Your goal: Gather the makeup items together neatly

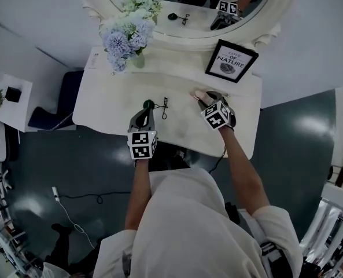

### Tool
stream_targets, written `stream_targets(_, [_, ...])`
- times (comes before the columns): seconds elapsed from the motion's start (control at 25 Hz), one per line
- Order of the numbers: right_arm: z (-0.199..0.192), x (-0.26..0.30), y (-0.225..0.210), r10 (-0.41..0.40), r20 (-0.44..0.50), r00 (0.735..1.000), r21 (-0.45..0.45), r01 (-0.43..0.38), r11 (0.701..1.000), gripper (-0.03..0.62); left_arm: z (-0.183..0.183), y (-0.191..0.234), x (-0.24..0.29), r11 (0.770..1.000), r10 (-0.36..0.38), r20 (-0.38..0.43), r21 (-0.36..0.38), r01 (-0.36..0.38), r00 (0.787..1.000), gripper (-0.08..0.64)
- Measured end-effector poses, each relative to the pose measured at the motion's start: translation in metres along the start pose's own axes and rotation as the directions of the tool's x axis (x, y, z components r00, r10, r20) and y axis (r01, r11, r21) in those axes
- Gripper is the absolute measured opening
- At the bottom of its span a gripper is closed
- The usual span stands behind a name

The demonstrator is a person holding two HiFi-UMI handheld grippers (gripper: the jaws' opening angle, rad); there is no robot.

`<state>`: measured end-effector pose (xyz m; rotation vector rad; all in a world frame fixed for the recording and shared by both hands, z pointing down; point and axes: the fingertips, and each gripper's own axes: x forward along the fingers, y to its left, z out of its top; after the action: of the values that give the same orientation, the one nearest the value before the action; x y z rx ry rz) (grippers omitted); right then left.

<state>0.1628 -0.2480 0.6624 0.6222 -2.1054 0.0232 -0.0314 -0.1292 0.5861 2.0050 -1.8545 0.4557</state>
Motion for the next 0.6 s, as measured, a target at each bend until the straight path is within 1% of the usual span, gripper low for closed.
stream_targets(0.16, [-0.003, 0.012, -0.003, 0.0, -0.021, 1.0, -0.03, 0.0, 1.0, 0.229, -0.006, -0.001, -0.004, 1.0, 0.012, -0.012, -0.004, -0.012, 1.0, 0.014])
stream_targets(0.28, [-0.005, 0.018, -0.009, -0.018, -0.035, 0.999, -0.026, 0.017, 1.0, 0.227, -0.011, 0.002, -0.006, 1.0, 0.023, -0.02, -0.006, -0.023, 1.0, 0.014])
stream_targets(0.36, [-0.006, 0.018, -0.011, -0.026, -0.039, 0.999, -0.015, 0.025, 1.0, 0.19, -0.015, 0.004, -0.009, 0.999, 0.031, -0.027, -0.012, -0.031, 0.999, 0.014])
stream_targets(0.6, [-0.005, 0.017, -0.011, -0.056, -0.048, 0.997, 0.006, 0.056, 0.998, 0.167, -0.016, 0.008, -0.01, 0.999, 0.034, -0.024, -0.016, -0.035, 0.999, 0.014])
